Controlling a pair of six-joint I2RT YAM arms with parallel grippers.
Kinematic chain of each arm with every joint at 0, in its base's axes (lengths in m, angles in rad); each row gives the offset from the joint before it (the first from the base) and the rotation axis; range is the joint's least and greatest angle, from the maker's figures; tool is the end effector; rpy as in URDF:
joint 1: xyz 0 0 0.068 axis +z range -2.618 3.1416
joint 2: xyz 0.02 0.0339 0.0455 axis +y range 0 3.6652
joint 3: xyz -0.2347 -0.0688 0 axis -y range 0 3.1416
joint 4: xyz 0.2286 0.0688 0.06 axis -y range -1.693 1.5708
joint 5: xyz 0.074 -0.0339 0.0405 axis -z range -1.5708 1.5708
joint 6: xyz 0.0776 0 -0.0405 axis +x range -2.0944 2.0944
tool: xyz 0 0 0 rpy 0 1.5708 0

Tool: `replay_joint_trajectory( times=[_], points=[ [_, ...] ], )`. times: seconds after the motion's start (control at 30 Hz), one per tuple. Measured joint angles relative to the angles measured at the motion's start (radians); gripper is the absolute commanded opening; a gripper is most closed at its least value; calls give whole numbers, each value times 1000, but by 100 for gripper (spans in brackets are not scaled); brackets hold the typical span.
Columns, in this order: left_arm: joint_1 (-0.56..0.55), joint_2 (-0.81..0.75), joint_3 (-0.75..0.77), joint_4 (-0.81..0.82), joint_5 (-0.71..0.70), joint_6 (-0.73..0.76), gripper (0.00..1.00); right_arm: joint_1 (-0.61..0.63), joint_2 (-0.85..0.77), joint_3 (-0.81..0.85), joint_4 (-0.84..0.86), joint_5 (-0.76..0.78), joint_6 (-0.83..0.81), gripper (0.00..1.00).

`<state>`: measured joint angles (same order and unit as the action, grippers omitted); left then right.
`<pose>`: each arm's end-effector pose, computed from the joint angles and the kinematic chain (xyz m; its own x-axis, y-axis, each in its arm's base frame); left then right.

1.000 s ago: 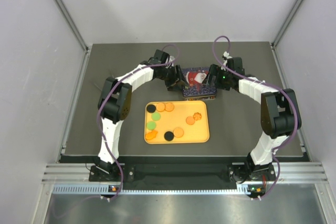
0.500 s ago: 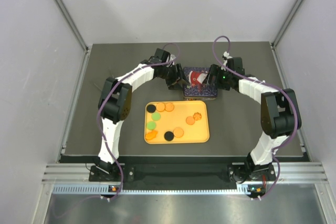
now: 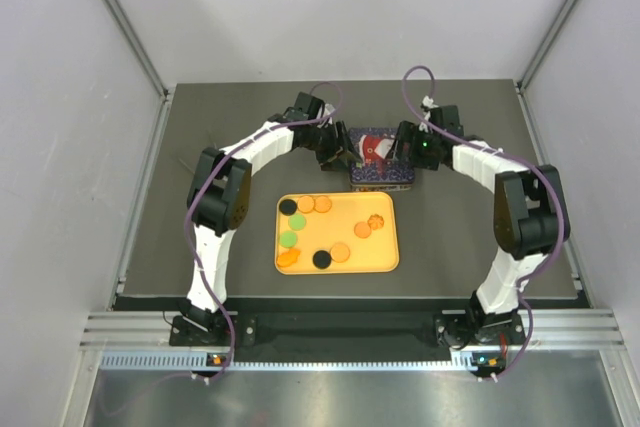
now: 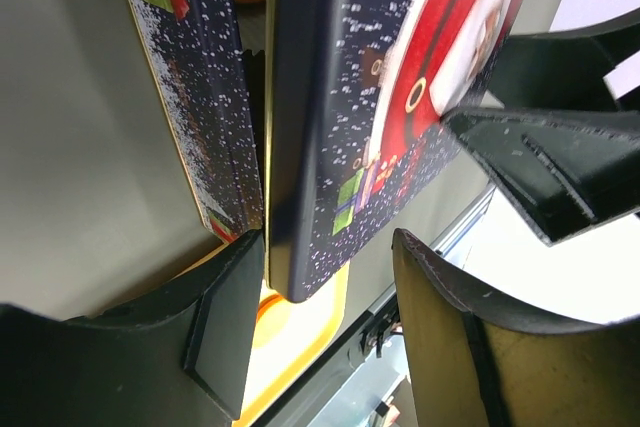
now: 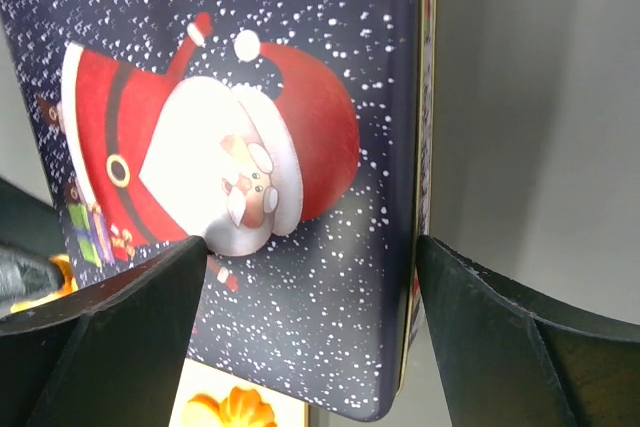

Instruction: Pack the cookies

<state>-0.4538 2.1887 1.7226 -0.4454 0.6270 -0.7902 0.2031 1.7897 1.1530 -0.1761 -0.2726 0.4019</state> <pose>0.4033 -0.2474 0.1475 -0.9817 -0.1613 -0.1016 -0.0276 0.6475 -0.7616 0.3804 0.0997 0.1469 -0.8015 0.2196 -0.5562 -0.0674 0.8911 0.4489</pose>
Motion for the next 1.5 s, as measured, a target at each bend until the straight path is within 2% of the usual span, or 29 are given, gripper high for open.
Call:
replay_joint_trajectory(
  times=[0.27, 0.67, 0.93, 1.03, 1.37, 1.5],
  points=[
    [0, 2, 0, 4, -8, -1, 59, 27, 67, 140, -92, 80, -42, 81],
    [1, 13, 0, 5, -16, -1, 59, 50, 132, 242, -145, 125, -70, 86],
    [6, 15, -13, 19, -30, -11, 56, 52, 166, 273, -142, 107, -69, 87],
    [11, 18, -38, 39, -41, -19, 56, 52, 169, 274, -131, 99, -69, 90],
    [22, 29, -53, 60, -22, -27, 63, 52, 163, 260, -105, 100, -71, 98],
    [22, 3, -140, 165, -18, -84, 62, 52, 161, 271, -125, 128, -78, 100]
  ],
)
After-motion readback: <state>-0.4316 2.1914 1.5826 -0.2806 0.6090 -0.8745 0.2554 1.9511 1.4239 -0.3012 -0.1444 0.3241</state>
